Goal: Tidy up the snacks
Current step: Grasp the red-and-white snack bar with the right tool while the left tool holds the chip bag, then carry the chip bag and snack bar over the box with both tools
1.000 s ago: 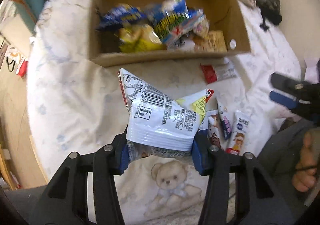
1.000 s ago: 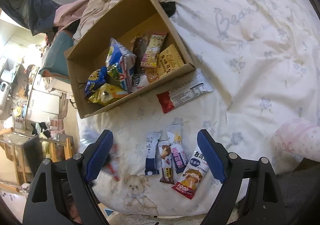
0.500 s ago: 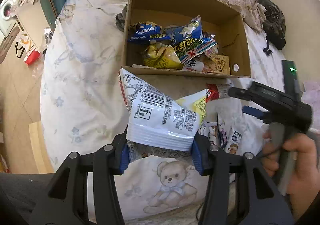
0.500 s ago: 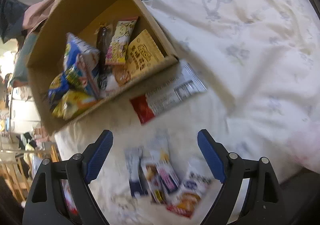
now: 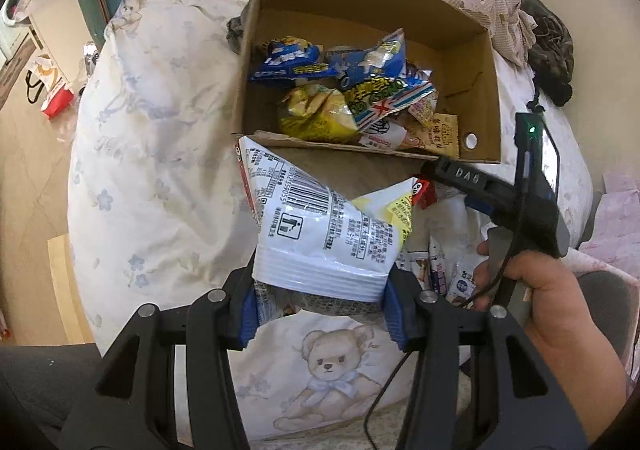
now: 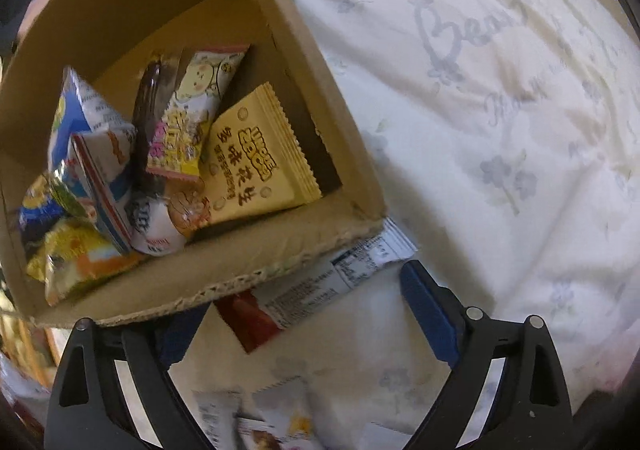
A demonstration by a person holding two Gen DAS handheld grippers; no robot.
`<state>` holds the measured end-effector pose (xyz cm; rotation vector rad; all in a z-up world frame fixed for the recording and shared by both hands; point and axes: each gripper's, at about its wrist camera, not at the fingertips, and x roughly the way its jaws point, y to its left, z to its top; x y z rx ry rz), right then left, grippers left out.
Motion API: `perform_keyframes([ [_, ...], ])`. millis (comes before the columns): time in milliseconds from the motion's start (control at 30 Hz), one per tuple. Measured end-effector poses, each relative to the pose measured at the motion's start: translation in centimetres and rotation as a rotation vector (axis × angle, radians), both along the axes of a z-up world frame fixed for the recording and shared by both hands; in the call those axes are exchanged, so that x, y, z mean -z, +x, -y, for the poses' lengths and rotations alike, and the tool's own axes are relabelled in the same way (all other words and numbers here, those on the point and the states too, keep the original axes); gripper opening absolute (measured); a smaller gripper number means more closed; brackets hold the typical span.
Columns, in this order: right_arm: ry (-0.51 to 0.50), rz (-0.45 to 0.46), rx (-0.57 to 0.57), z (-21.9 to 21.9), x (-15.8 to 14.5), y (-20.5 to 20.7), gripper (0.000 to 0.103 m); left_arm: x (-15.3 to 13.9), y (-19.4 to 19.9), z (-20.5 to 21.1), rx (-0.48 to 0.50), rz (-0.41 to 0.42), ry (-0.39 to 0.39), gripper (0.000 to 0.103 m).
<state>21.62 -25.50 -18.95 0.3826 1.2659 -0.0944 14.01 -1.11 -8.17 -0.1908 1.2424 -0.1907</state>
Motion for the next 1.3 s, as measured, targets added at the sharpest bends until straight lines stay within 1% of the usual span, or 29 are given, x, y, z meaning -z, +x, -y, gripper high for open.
perform_keyframes([
  [67, -0.092, -0.052, -0.020, -0.1, 0.7, -0.5, 0.094, -0.1, 0.0, 0.5, 0.013, 0.006, 0.001, 0.046],
  [100, -0.085, -0.048, -0.035, 0.0, 0.8, -0.8, 0.094, -0.2, -0.1, 0.6, 0.017, 0.010, 0.002, 0.046],
  [200, -0.126, -0.076, -0.071, 0.2, 0.6, -1.6, 0.093, -0.3, -0.3, 0.7, 0.025, 0.016, 0.000, 0.046],
  [267, -0.136, -0.103, -0.084, 1.0, 0.6, -2.5, 0.086, -0.4, -0.3, 0.6, 0.022, 0.014, -0.008, 0.046],
  [300, -0.134, -0.118, -0.082, 1.5, 0.7, -3.0, 0.077, -0.4, -0.3, 0.5, 0.020, 0.012, -0.012, 0.046],
  [333, -0.144, -0.130, -0.080, 2.1, 0.4, -3.5, 0.071, -0.5, -0.3, 0.5, 0.018, 0.011, -0.016, 0.046],
  [400, -0.155, -0.126, -0.064, 3.0, -0.1, -4.3, 0.071, -0.6, -0.4, 0.4, 0.012, 0.008, -0.028, 0.046],
  [433, -0.137, -0.112, -0.040, 3.6, -0.6, -4.6, 0.071, -0.6, -0.4, 0.4, 0.011, 0.007, -0.032, 0.046],
  [500, -0.028, -0.061, 0.007, 4.4, -1.4, -5.0, 0.073, -0.7, -0.4, 0.5, 0.012, 0.006, -0.045, 0.046],
  [533, 0.002, -0.045, 0.019, 4.4, -1.7, -4.8, 0.073, -0.8, -0.4, 0.7, 0.016, 0.010, -0.045, 0.046],
  [567, 0.000, -0.034, 0.004, 4.0, -1.9, -4.6, 0.074, -0.9, -0.5, 0.8, 0.020, 0.018, -0.037, 0.046],
  [600, -0.024, -0.025, -0.020, 3.3, -1.9, -4.2, 0.074, -1.0, -0.6, 0.8, 0.023, 0.026, -0.026, 0.046],
  [633, -0.038, -0.017, -0.033, 2.7, -1.8, -3.8, 0.077, -1.0, -0.6, 0.8, 0.023, 0.029, -0.020, 0.046],
  [667, -0.044, -0.014, -0.040, 2.0, -1.5, -3.4, 0.082, -0.9, -0.6, 0.6, 0.020, 0.028, -0.016, 0.047],
  [700, -0.037, -0.013, -0.035, 1.6, -1.2, -2.8, 0.084, -0.8, -0.6, 0.4, 0.015, 0.024, -0.016, 0.046],
  [767, -0.036, -0.009, -0.030, 0.5, -0.5, -1.8, 0.085, -0.5, -0.6, 0.0, -0.001, 0.014, -0.010, 0.047],
  [800, -0.061, -0.008, -0.040, 0.0, -0.2, -1.2, 0.085, -0.3, -0.6, -0.2, -0.005, 0.011, -0.005, 0.047],
  [867, -0.156, -0.016, -0.073, -1.1, 0.6, -0.1, 0.085, 0.0, -0.6, -0.4, -0.012, 0.004, 0.007, 0.047],
  [967, -0.185, -0.033, -0.089, -1.2, 1.5, 0.1, 0.085, 0.3, -0.5, -0.5, -0.017, -0.002, 0.014, 0.046],
  [1000, -0.182, -0.032, -0.096, -1.3, 1.4, 0.1, 0.083, 0.3, -0.5, -0.5, -0.017, -0.003, 0.013, 0.046],
  [1067, -0.168, -0.041, -0.102, 0.1, 1.4, -0.4, 0.063, 0.3, -0.4, -0.3, -0.015, -0.002, 0.007, 0.047],
  [1100, -0.143, -0.042, -0.090, 1.0, 1.1, -0.5, 0.058, 0.2, -0.3, -0.1, -0.011, 0.000, 0.006, 0.047],
  [1133, -0.103, -0.043, -0.069, 2.0, 0.9, -0.3, 0.044, 0.1, -0.3, 0.2, -0.004, 0.004, 0.005, 0.047],
  [1167, -0.068, -0.043, -0.042, 3.1, 0.7, -0.5, 0.037, 0.0, -0.3, 0.4, 0.001, 0.008, 0.004, 0.046],
  [1233, -0.013, -0.049, 0.013, 5.0, 0.6, -1.3, 0.032, -0.1, -0.2, 0.8, 0.008, 0.014, 0.005, 0.047],
  [1300, 0.047, -0.052, 0.056, 6.6, 0.2, -2.3, 0.032, -0.2, -0.1, 0.8, 0.008, 0.013, -0.003, 0.047],
])
